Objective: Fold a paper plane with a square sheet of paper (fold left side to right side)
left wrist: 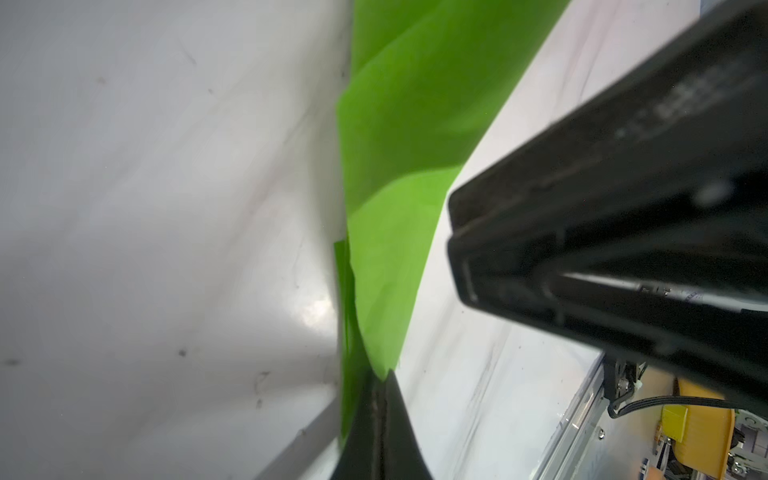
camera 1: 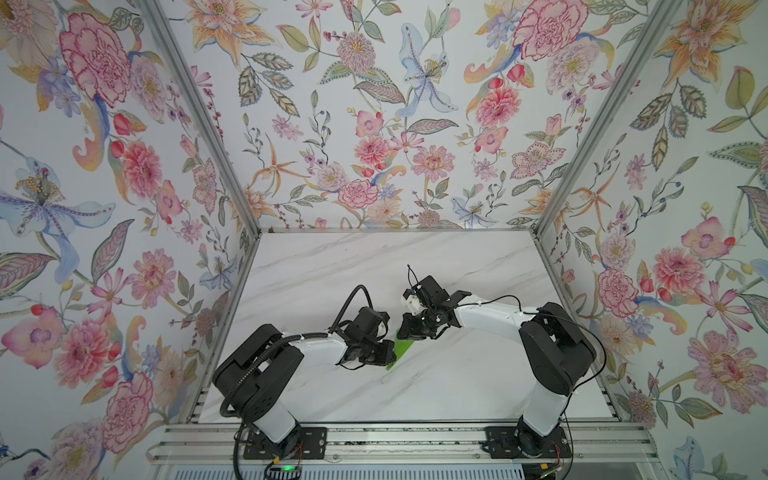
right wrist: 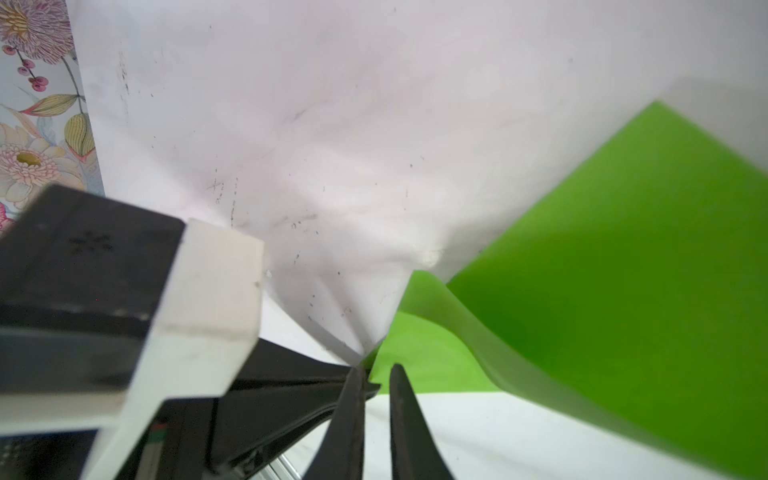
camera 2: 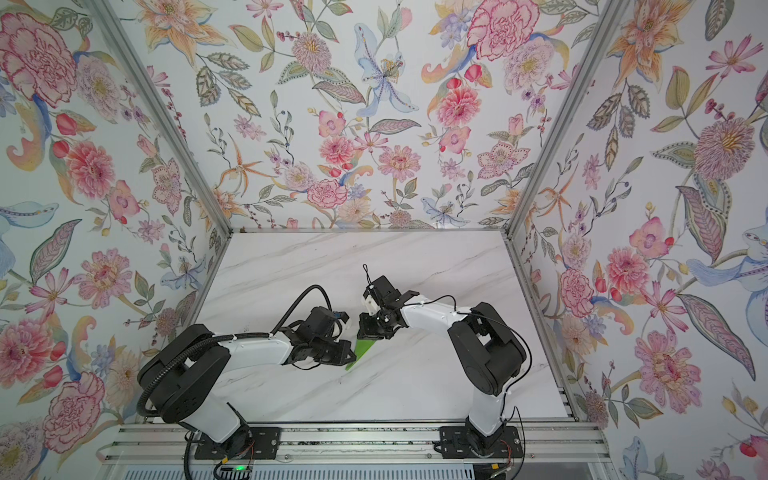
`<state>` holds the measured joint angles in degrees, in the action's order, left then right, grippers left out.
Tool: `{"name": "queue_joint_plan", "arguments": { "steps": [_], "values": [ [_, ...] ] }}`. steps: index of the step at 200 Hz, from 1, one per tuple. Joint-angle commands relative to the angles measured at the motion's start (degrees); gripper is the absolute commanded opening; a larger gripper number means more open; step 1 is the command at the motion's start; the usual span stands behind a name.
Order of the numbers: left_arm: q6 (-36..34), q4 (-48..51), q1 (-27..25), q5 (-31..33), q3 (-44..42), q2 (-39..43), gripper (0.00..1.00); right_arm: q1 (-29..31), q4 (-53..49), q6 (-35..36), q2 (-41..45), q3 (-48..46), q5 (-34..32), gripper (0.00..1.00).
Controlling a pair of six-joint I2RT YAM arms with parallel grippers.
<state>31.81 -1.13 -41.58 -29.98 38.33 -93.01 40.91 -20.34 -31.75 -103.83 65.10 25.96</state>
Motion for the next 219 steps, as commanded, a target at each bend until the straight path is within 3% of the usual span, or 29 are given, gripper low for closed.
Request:
{"name": "queue_joint_plan", "arguments": {
  "steps": [1, 95, 130, 174, 219],
  "values": [
    [-1.4, 8.2, -0.09, 1.4, -1.58, -2.69, 0.0, -0.32, -3.04, -0.25, -3.21, 1.41, -3.36, 0.15],
    [-2.4, 10.56, 0.1, 2.73, -0.59, -2.73, 0.0, -2.67, -6.33, 0.11, -4.07, -4.13, -8.07, 0.12],
    [-4.45, 14.32, 2.45, 4.64, 0.51, 0.2, 0.02, -2.67, -5.91, -2.29, -2.49, -6.53, -9.0, 0.1],
    [-6.49, 17.73, 6.42, 6.26, 0.9, 3.01, 0.06, -1.68, 4.17, -15.18, 1.11, -14.13, -10.62, 0.07],
    [-6.7, 22.33, 7.25, 9.03, 5.76, 9.81, 0.14, 1.44, 16.04, -27.78, 3.68, -20.03, -12.8, 0.04]
  ]
}}
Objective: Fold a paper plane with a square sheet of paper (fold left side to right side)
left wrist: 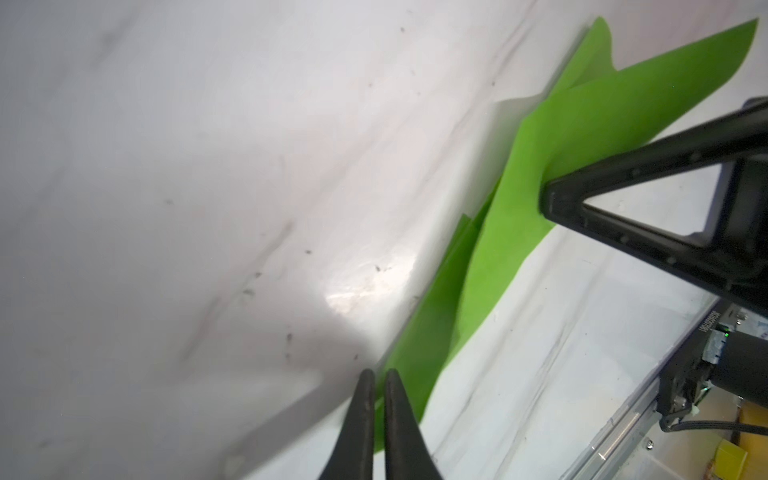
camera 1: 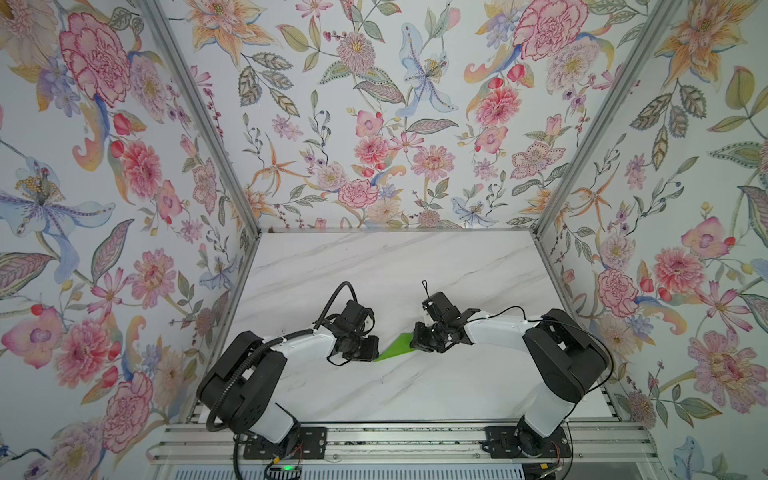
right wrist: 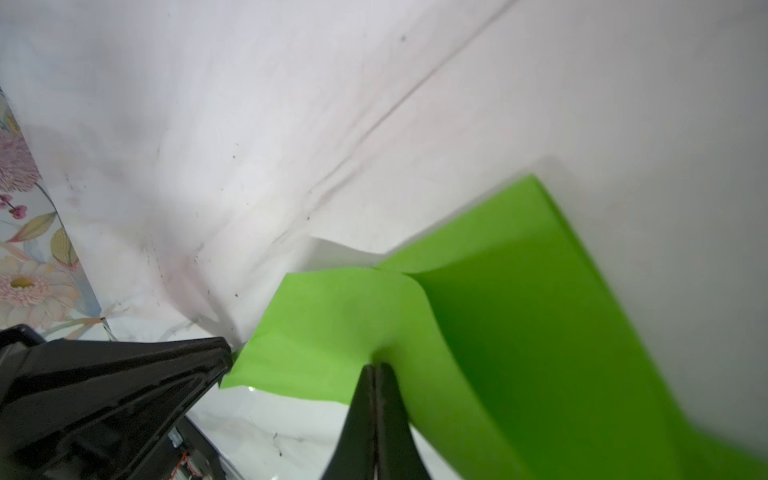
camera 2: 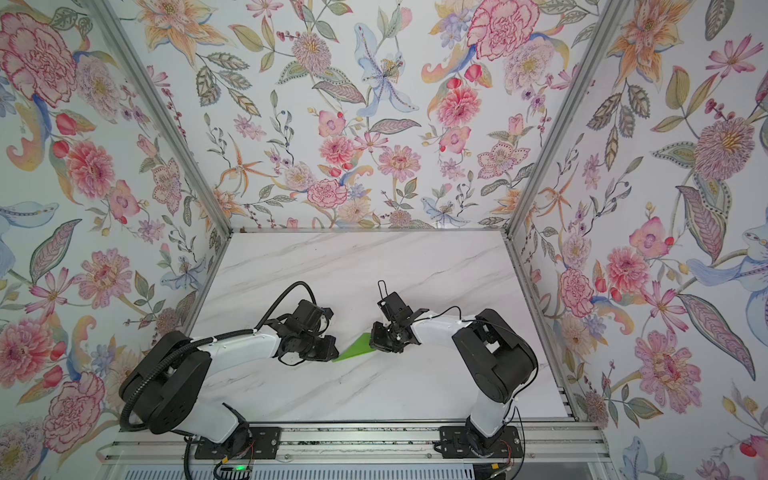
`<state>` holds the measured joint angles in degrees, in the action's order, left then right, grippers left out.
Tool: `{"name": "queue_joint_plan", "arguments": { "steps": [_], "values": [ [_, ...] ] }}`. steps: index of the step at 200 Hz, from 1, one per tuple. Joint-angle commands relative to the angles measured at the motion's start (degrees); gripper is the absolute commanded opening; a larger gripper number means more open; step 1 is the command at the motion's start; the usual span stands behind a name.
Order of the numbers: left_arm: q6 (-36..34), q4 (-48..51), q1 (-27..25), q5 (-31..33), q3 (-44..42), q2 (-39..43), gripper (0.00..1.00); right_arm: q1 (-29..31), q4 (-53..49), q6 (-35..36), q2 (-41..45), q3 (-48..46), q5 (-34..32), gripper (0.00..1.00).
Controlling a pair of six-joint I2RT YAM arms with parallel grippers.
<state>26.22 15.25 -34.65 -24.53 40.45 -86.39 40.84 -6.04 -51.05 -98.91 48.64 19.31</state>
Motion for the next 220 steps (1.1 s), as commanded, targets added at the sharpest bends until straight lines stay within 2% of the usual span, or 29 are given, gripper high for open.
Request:
{"name": "queue_joint_plan", "arguments": {
  "steps": [1, 28, 53, 106, 146, 220],
  "values": [
    [-1.09, 6.08, 0.35, 3.6, 3.79, 3.3, 0.14, 1.56, 1.83, -8.6, -1.26, -3.65, -6.27, 0.04],
    [0.57, 6.84, -0.68, 4.14, 6.39, 5.3, 0.16, 2.69, 2.34, -9.86, -1.21, -4.26, -7.6, 0.03],
    [3.57, 3.61, -3.42, 3.94, 7.61, 4.47, 0.17, 2.71, 2.23, -9.64, -1.2, -4.53, -7.61, 0.03],
    [7.66, -4.67, -8.45, 2.83, 11.85, -6.97, 0.15, 2.89, 2.44, -9.29, -1.88, -4.55, -6.92, 0.03],
    [7.44, -3.47, -8.85, 6.46, 12.06, -10.72, 0.12, 2.83, 1.87, -8.85, -1.35, -4.95, -7.18, 0.03],
    [6.04, -2.89, -8.76, 6.49, 7.0, -11.81, 0.02, 2.12, -0.6, -7.36, 0.61, -4.31, -7.84, 0.03]
  ]
}}
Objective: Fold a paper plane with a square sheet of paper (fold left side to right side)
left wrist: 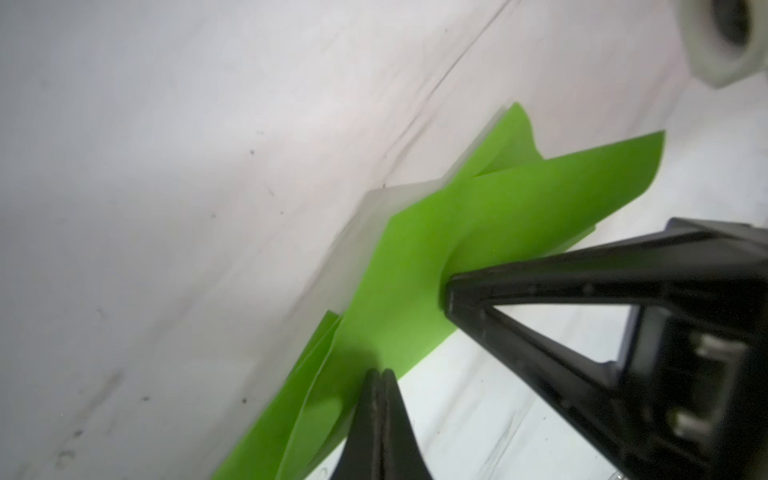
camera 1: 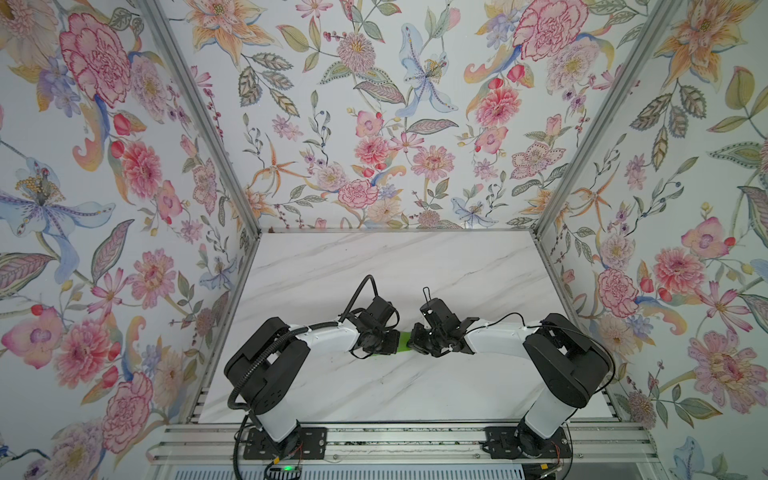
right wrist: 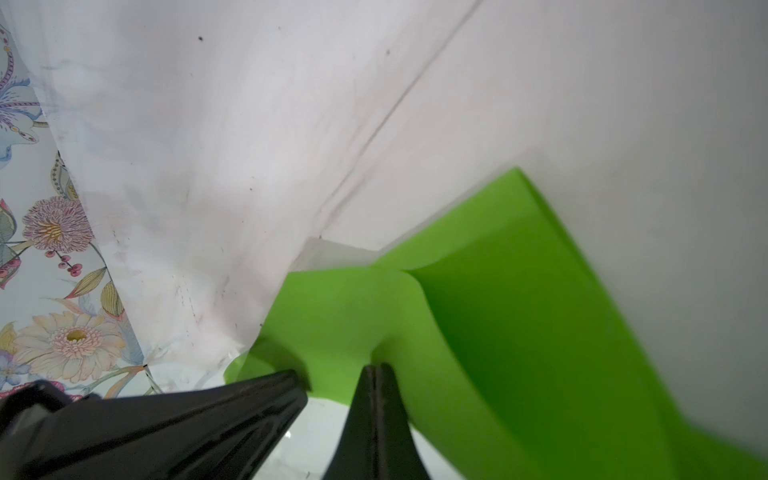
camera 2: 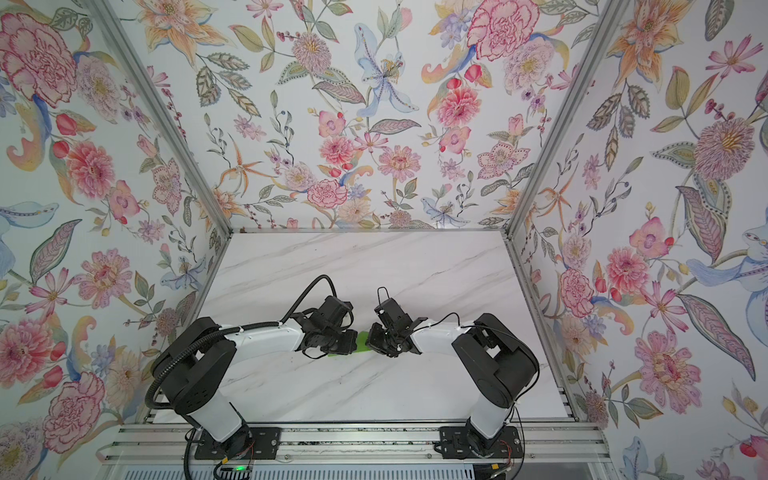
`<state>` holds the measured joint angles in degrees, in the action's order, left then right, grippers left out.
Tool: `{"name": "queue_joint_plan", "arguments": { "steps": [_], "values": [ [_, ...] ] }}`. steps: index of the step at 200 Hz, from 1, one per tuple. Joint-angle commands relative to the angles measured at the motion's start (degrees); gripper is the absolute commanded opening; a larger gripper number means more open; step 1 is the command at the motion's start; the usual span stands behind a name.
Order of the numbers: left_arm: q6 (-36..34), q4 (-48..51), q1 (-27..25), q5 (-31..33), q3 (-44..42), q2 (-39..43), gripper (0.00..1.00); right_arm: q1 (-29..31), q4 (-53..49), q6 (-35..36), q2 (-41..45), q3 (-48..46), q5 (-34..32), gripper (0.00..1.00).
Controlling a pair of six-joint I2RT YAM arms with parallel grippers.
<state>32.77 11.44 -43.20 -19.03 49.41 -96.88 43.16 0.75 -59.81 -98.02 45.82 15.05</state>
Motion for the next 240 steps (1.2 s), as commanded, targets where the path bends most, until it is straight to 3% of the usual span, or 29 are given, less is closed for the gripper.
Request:
{"name": "queue_joint_plan", "arguments": {
  "steps": [1, 68, 108, 174, 240],
  "values": [
    [-0.52, 0.84, -0.26, 0.99, -2.04, -1.3, 0.02, -0.19, -7.5, 1.43, -0.22, -1.38, -3.55, 0.03],
    [-1.83, -0.29, -0.21, -0.19, -3.88, -2.06, 0.0, 0.91, -9.59, 11.28, -0.2, 6.79, 5.74, 0.07],
    [-2.19, -0.35, -0.21, -0.46, -3.53, -1.76, 0.0, 1.9, -8.97, 12.17, -4.07, 8.81, 9.85, 0.07],
    [-1.84, 0.81, 0.49, 0.48, -4.76, 0.25, 0.0, -0.12, -11.02, 10.5, -9.08, 4.95, 7.81, 0.04],
    [-2.45, 0.08, 6.41, -1.78, -12.8, 5.56, 0.0, -1.5, -10.95, 11.11, -9.16, 2.87, 7.54, 0.03]
  ]
}}
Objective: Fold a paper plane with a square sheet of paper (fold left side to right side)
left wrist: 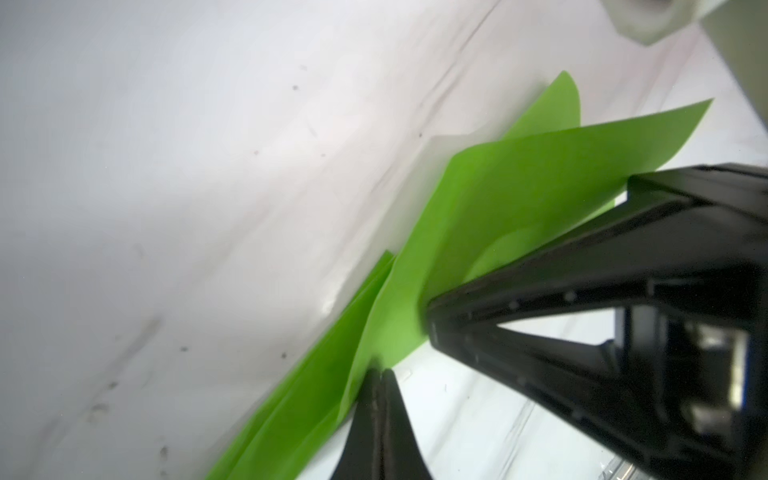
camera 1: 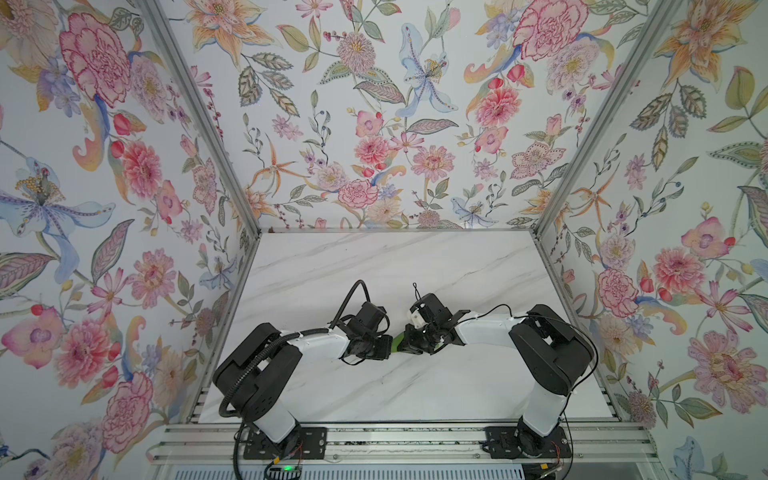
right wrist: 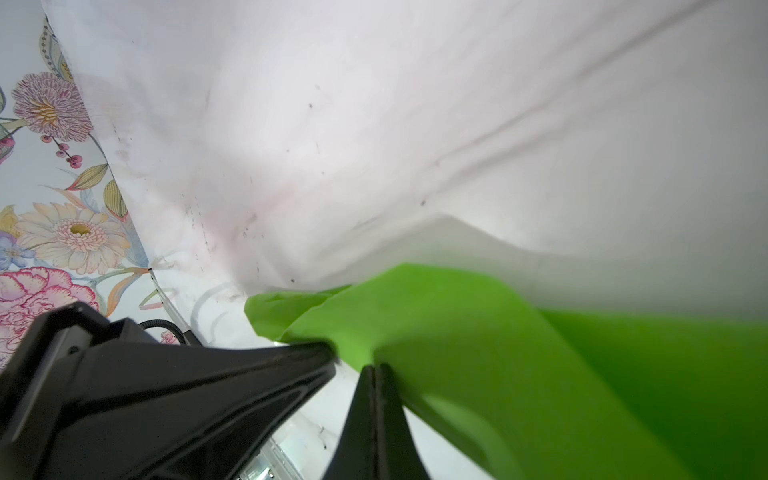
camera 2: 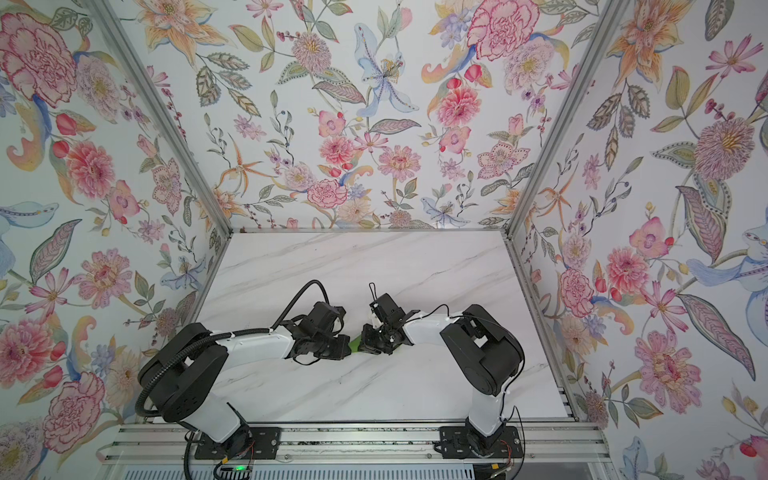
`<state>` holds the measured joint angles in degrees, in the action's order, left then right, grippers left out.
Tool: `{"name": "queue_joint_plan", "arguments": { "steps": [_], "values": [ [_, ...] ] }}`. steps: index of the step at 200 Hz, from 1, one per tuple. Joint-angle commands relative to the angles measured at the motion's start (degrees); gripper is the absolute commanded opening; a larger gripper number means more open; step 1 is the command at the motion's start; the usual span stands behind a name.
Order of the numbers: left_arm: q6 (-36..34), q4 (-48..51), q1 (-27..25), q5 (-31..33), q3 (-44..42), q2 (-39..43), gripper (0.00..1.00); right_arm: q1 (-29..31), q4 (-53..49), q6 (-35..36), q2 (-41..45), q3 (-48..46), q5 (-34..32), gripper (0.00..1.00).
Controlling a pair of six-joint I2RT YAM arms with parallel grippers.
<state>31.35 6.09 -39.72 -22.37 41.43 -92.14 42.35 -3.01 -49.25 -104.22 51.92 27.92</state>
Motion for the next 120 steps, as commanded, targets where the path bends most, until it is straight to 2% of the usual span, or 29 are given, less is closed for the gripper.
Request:
{"name": "queue_joint_plan", "arguments": {
  "steps": [1, 51, 81, 120],
  "values": [
    [-1.03, 5.34, 3.05, 1.46, -4.89, 0.99, 0.0, -0.69, -7.15, 0.56, -2.93, -3.18, -5.33, 0.03],
    [-1.41, 3.31, 10.85, -1.75, -13.0, 7.94, 0.0, -0.8, -6.71, 0.4, -3.2, -3.49, -5.34, 0.02],
    [-3.08, 4.49, 15.34, -2.71, -14.45, 9.96, 0.0, -0.78, -6.32, 0.39, -3.29, -3.62, -4.95, 0.02],
    [-2.15, 7.53, 15.34, -3.02, -10.46, 15.04, 0.0, -0.44, -5.68, 0.04, -3.44, -3.21, -4.25, 0.02]
  ]
}}
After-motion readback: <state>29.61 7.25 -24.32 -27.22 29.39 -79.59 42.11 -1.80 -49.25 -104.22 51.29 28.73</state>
